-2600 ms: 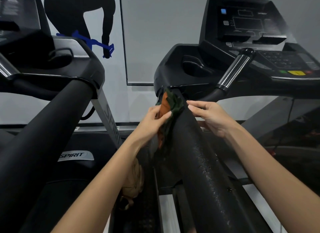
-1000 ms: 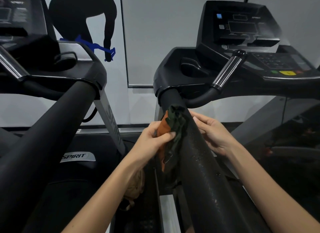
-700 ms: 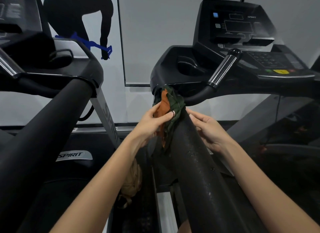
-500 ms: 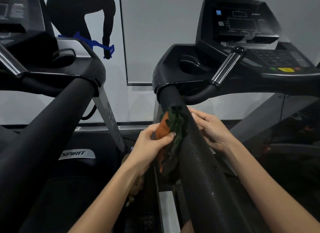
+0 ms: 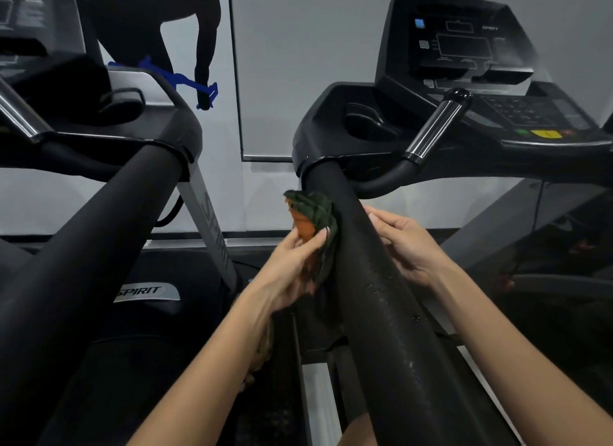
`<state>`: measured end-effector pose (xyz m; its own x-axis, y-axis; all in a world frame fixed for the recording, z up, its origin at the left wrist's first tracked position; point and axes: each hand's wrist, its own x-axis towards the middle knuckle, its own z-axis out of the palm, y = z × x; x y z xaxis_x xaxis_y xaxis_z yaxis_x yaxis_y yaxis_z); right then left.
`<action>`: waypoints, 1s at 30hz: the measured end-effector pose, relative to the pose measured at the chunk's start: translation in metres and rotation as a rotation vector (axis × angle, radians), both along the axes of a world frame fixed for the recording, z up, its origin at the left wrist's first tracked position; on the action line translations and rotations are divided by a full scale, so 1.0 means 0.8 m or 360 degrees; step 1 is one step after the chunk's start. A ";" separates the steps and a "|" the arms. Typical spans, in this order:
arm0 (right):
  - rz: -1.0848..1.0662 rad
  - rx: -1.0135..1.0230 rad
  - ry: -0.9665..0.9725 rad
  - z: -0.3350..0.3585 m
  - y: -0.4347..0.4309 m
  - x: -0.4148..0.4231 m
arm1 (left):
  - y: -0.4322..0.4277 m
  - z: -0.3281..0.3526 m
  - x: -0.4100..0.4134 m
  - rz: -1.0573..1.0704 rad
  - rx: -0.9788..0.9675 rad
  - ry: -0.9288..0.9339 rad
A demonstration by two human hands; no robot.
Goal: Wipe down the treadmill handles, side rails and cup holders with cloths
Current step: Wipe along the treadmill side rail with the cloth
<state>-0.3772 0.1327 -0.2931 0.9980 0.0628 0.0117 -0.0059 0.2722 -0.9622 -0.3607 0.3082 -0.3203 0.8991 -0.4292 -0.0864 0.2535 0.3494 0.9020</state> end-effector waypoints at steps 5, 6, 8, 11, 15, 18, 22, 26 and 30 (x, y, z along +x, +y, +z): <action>0.0006 -0.0020 0.0052 -0.008 -0.009 0.012 | 0.008 0.007 -0.022 -0.0040 0.0182 -0.0353; 0.0000 -0.0030 0.0052 -0.009 -0.010 0.013 | 0.004 0.015 -0.019 -0.0004 0.0279 -0.0501; 0.0006 -0.0054 0.0027 -0.011 -0.010 0.016 | -0.007 0.031 -0.004 0.0047 0.0558 -0.0847; -0.0008 0.0038 0.0035 -0.013 -0.012 0.018 | -0.019 0.049 0.027 0.0155 0.0695 -0.0853; -0.0033 -0.0013 0.0065 -0.014 -0.013 0.016 | -0.014 0.055 0.056 0.0255 0.0684 -0.0516; -0.0303 -0.0001 -0.0023 -0.001 -0.019 0.015 | -0.016 0.071 0.057 0.0246 0.0762 -0.0649; -0.0565 -0.0339 -0.0285 0.028 -0.037 0.012 | -0.015 0.099 0.053 -0.0009 0.1144 -0.0907; -0.0175 -0.0981 -0.0439 0.046 -0.031 0.006 | 0.011 0.095 0.049 -0.0236 0.1091 -0.0847; 0.0076 -0.1407 -0.0368 0.048 -0.014 0.005 | 0.028 0.067 0.040 -0.0306 0.0685 -0.0750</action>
